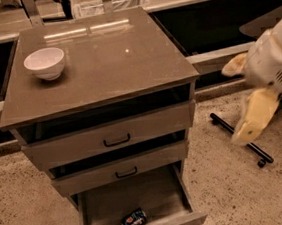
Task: Pick pepsi can from bottom drawer and place on counter
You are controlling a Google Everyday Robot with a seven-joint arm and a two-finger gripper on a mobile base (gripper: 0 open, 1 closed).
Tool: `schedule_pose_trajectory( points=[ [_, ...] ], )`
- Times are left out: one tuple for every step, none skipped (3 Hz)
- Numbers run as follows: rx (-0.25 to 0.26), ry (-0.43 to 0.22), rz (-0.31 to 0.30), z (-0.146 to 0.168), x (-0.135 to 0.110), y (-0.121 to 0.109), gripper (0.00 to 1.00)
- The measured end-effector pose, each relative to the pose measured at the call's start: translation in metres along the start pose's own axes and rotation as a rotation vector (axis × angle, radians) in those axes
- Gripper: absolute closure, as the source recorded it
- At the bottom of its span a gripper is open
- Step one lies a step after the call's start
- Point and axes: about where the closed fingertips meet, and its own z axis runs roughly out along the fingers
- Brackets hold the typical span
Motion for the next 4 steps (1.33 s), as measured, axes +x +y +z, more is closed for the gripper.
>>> schedule_pose_trajectory(
  points=[
    [-0.091,-0.167,-0.047,0.079,-0.012,0.033,0.00],
    [-0.129,-0.167,-0.069,0.107,-0.008,0.051,0.00],
    [-0.151,-0.124,-0.088,0.117,-0.014,0.053,0.00],
    [-0.173,-0.091,-0.242,0.164,-0.031,0.076,0.00]
  ],
)
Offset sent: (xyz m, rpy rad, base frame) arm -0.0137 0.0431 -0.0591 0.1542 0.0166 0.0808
